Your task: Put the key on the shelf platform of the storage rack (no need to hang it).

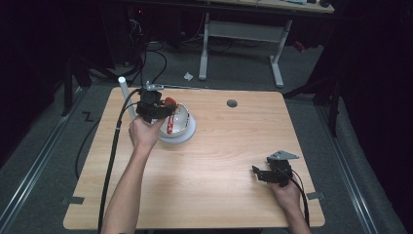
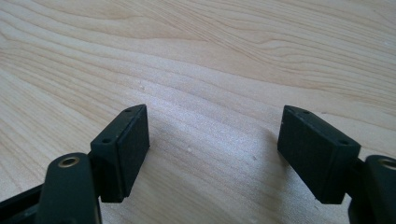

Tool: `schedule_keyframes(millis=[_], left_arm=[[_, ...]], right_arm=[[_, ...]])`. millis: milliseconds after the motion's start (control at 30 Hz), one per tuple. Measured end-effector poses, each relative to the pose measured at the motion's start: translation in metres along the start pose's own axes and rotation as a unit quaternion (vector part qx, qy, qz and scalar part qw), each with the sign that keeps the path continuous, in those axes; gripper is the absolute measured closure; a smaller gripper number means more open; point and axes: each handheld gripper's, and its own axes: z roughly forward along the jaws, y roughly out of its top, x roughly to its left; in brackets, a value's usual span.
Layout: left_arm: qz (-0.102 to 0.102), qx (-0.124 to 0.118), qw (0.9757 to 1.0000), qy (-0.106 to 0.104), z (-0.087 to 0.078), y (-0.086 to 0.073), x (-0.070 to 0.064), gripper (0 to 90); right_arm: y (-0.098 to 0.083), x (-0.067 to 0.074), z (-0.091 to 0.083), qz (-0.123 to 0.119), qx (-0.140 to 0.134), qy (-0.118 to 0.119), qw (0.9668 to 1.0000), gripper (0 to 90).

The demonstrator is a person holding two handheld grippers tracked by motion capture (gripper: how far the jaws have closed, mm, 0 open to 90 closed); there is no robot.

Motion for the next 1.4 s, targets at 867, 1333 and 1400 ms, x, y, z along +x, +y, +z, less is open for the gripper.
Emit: schedule_keyframes(millis=[867, 1333, 1400], left_arm=[[-0.008, 0.037, 0.9993, -0.004, 0.046, -0.026, 0.003, 56.6], [0.016, 0.08, 0.9964, 0.025, 0.07, -0.035, -0.004, 56.3], [0.026, 0.087, 0.9953, 0.035, 0.072, -0.037, -0.004, 56.2]], right_arm=[[0.0, 0.0, 0.0, 0.0, 0.0, 0.0, 1.0, 24.9], [0.0, 0.0, 0.0, -0.001, -0.001, 0.0, 1.0, 24.9], [0.0, -0.001, 0.0, 0.0, -0.002, 0.001, 1.0, 24.9]])
